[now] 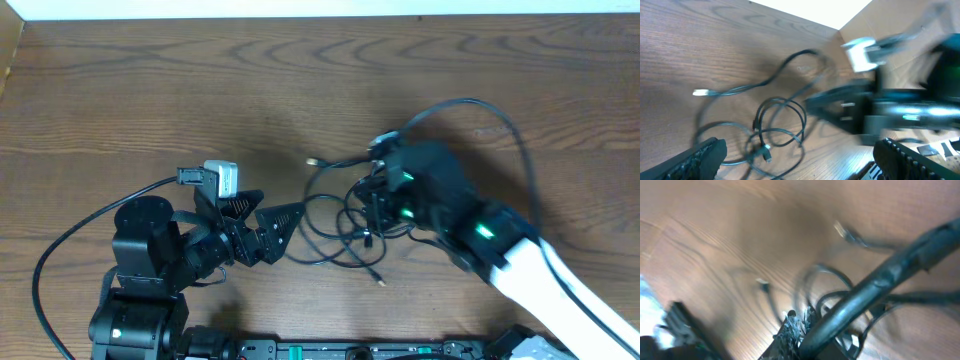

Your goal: Untangle cables

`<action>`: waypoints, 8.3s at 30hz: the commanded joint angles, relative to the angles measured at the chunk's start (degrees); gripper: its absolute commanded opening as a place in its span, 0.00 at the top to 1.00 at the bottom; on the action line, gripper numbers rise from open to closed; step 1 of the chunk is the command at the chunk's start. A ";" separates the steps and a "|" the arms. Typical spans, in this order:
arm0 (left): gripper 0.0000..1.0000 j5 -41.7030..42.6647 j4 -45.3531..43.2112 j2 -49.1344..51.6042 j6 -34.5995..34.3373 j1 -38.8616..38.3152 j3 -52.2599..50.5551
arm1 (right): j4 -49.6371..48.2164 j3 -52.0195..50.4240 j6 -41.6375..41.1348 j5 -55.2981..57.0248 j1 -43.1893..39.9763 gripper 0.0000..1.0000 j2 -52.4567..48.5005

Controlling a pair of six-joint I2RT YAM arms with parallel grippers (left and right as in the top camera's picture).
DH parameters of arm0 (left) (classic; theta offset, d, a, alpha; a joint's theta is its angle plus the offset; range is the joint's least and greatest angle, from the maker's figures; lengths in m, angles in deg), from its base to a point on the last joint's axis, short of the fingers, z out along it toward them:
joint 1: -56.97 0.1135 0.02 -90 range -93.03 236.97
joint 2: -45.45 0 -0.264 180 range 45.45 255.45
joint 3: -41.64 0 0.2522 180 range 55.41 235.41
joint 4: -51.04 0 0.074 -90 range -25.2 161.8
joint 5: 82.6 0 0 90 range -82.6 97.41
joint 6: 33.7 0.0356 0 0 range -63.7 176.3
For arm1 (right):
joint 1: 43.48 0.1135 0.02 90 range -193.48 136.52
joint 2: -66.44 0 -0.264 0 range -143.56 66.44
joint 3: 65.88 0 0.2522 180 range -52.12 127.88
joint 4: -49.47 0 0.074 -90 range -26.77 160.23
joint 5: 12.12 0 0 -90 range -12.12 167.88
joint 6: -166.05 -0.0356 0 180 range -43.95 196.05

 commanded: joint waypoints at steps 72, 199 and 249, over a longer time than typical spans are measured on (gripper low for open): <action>0.02 13.86 -23.45 17.07 13.62 -20.59 0.94 | -35.26 0.61 -20.94 -55.41 -20.31 0.99 9.33; 0.92 8.63 -40.44 -1.92 -11.96 26.08 0.92 | -1.11 0.59 7.61 -20.06 -69.94 0.99 -15.37; 0.92 8.26 -33.27 8.02 -12.59 17.68 0.85 | -1.29 0.59 15.58 -28.63 -42.45 0.99 -19.71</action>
